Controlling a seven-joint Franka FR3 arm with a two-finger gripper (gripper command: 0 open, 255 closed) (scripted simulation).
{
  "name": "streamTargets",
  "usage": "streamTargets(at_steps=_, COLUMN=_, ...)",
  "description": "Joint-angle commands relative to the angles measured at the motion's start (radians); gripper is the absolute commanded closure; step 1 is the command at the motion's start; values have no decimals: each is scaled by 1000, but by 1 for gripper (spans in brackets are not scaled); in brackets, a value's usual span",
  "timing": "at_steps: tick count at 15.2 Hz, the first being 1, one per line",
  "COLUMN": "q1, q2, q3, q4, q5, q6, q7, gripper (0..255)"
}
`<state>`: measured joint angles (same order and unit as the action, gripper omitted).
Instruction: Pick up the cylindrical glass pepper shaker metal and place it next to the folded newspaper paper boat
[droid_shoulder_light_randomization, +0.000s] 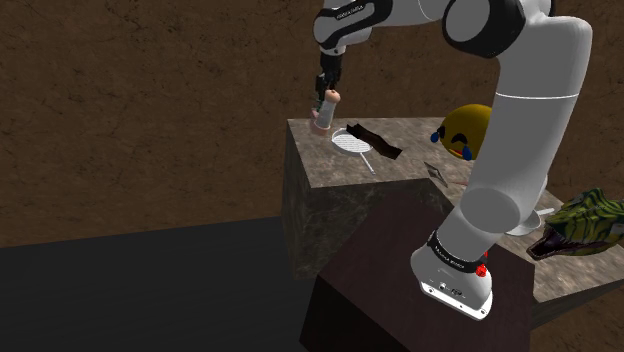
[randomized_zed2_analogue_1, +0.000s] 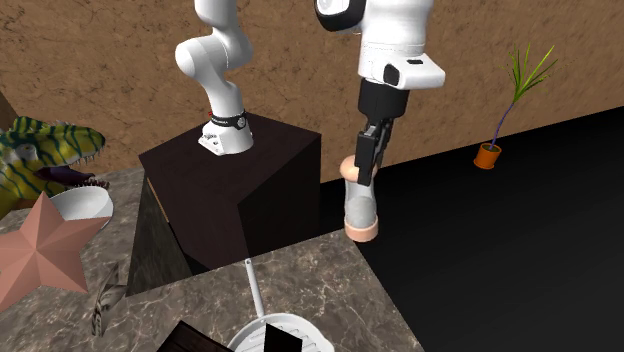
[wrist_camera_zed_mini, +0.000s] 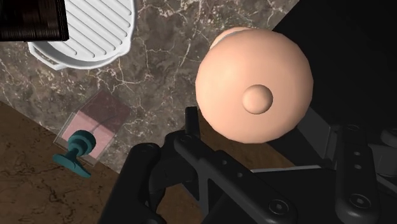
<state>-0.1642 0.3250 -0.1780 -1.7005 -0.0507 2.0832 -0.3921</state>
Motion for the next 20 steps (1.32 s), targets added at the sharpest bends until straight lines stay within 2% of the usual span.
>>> streamTargets(at_steps=1, q1=0, q2=-9, q3=-1, q4=16, q5=-1, q6=-25, q7=-2, gripper=255)
streamTargets(at_steps=14, q1=1, q2=-39, q3=-2, q4=143, q5=-2, q6=-181, q7=-12, gripper=255)
streamTargets(at_steps=20, q1=-57, q2=-159, q3=-44, q4=-65, q5=-12, q6=-83, q7=-107, gripper=255)
